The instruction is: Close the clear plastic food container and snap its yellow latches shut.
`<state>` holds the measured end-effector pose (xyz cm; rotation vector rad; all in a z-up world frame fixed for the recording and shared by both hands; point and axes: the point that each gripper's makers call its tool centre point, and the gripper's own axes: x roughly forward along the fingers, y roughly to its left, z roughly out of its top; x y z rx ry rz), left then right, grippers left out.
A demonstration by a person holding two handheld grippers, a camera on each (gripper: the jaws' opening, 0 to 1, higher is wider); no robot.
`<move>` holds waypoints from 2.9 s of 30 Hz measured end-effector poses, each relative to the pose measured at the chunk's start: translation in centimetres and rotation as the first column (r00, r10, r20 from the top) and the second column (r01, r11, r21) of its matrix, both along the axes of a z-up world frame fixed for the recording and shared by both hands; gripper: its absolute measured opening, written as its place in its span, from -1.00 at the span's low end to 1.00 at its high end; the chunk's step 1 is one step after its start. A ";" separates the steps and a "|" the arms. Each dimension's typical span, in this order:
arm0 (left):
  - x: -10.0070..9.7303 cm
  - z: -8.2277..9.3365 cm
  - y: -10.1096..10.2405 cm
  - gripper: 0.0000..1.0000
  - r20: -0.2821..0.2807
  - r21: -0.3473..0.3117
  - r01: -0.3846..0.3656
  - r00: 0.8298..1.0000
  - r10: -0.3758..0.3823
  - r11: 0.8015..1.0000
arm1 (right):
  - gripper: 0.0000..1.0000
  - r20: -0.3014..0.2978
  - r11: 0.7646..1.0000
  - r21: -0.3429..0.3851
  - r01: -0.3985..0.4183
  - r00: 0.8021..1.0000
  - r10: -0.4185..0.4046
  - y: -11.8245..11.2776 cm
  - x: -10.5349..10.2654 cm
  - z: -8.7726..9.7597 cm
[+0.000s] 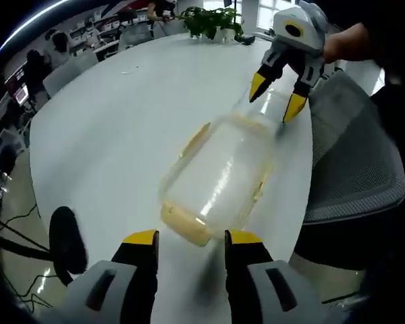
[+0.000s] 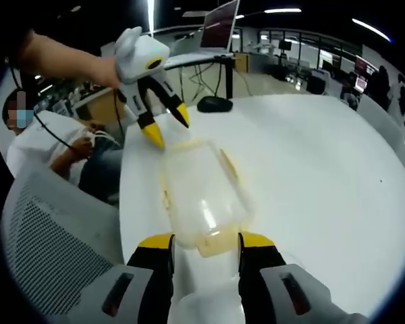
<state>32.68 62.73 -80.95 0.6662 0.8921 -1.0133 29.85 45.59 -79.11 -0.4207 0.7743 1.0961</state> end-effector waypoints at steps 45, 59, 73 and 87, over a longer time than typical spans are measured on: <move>0.6 -1.8 -0.8 -0.15 -0.051 0.136 0.433 0.901 -0.431 0.891 | -0.05 -0.073 0.942 -0.250 -0.222 0.975 0.211 0.3 0.4 -3.9; 0.3 -2.6 -1.5 -0.20 -0.110 0.128 0.504 0.863 -0.493 0.854 | -0.21 -0.082 0.894 -0.341 -0.290 0.957 0.279 -0.2 1.2 -4.8; 0.3 -2.7 -1.6 -0.22 -0.117 0.133 0.502 0.864 -0.489 0.855 | -0.23 -0.116 0.895 -0.340 -0.290 0.957 0.267 -0.3 1.1 -4.7; -0.4 -2.6 -0.9 -0.24 -0.124 0.148 0.472 0.881 -0.457 0.869 | -0.23 -0.114 0.879 -0.337 -0.339 0.941 0.319 0.4 0.8 -4.1</move>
